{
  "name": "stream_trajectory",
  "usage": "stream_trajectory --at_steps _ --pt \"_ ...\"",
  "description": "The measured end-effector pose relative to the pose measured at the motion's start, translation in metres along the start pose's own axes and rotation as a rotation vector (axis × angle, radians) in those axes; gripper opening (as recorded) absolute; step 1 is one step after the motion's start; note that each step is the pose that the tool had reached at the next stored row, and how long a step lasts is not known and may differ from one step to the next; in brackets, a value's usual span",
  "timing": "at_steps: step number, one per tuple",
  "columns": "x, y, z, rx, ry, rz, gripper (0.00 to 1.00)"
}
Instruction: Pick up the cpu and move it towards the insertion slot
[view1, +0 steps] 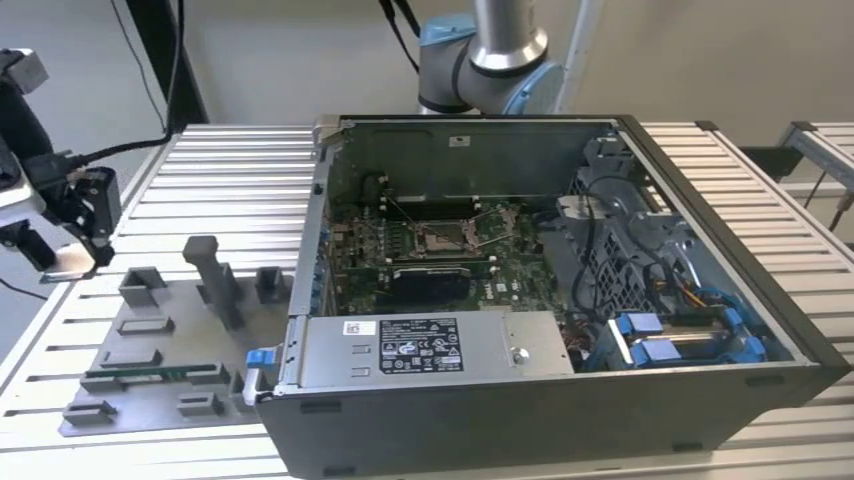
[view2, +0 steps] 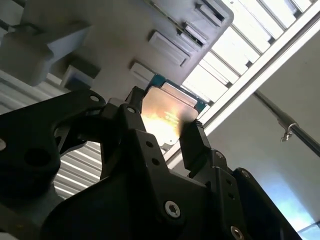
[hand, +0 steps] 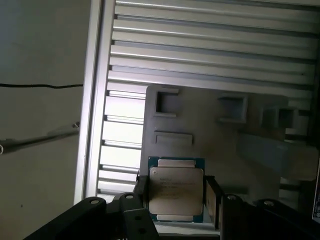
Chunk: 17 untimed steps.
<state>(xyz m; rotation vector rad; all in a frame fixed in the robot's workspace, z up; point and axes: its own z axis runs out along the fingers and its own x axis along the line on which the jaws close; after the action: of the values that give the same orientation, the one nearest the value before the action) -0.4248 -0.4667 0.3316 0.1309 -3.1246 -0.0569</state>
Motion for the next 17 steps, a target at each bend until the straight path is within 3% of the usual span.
stream_trajectory --at_steps 14,15,17 --pt "0.0008 0.0024 -0.0631 0.0001 0.0002 0.000 0.00" --pt "0.0008 0.0025 -0.0667 0.0000 0.0001 0.000 0.00" --pt "0.0008 0.0025 -0.0673 -0.0001 -0.0002 0.000 0.00"
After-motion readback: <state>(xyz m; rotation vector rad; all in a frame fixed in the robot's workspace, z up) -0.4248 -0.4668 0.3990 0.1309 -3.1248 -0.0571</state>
